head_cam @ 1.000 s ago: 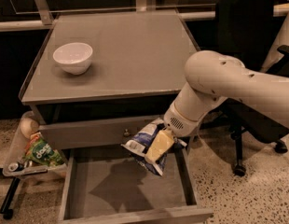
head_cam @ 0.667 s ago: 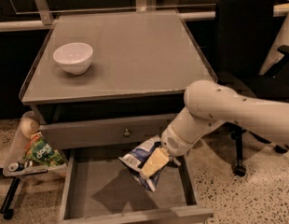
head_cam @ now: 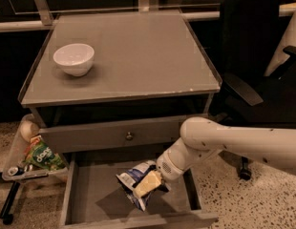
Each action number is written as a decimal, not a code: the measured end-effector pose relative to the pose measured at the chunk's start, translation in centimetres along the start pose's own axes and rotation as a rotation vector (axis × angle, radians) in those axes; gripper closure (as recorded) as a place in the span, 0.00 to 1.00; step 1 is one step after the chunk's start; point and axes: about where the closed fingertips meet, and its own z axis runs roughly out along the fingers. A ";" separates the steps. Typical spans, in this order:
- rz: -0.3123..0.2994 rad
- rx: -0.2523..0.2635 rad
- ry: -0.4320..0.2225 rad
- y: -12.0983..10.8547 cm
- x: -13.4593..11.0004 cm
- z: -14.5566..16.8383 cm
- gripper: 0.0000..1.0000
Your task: Place blue chip bag into middle drawer
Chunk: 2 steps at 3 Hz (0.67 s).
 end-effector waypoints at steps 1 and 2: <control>0.010 -0.014 0.009 -0.2 0.4 0.8 1.00; 0.018 -0.026 -0.044 -0.8 -0.1 2.4 1.00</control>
Offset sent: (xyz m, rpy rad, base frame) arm 0.0208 0.0287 -0.0575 0.1525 -0.0601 -0.1059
